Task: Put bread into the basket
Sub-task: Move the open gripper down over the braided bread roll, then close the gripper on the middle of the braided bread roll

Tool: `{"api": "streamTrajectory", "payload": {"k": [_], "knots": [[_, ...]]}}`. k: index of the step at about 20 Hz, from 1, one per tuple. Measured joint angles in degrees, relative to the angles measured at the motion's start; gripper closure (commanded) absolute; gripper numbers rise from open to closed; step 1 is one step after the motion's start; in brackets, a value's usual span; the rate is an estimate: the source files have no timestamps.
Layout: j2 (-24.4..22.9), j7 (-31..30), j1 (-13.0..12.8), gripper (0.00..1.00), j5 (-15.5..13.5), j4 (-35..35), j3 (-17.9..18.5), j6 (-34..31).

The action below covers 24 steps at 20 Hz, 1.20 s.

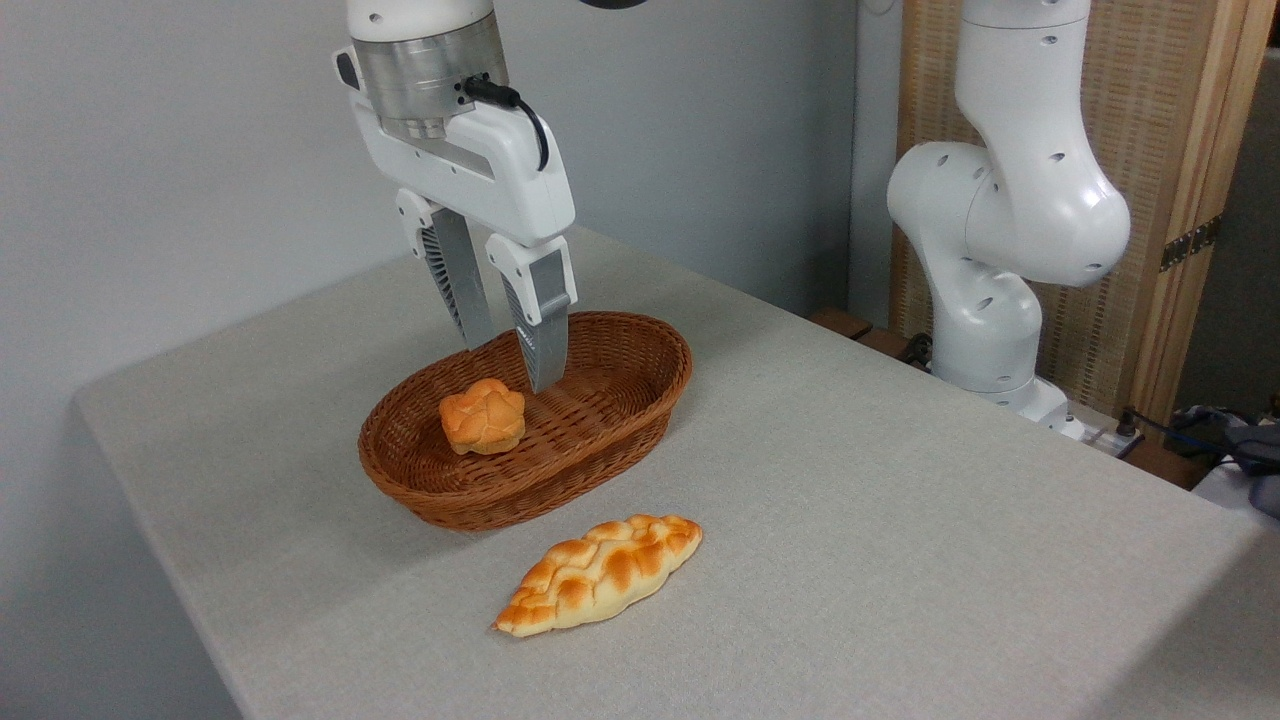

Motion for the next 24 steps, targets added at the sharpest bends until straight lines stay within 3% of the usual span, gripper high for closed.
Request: {"api": "streamTrajectory", "payload": {"k": [10,16,18,21,24], "knots": [[0.0,2.9,-0.1,0.00,0.0,-1.7,-0.1,1.1],[-3.5,7.3,0.1,0.00,0.0,-11.1,0.3,12.2],[-4.2,10.4,0.2,0.00,2.1,-14.9,0.6,16.0],[-3.6,12.0,0.3,0.00,8.0,-20.5,1.8,23.7],[-2.1,12.8,0.4,0.00,8.9,-23.1,3.3,27.8]]}}
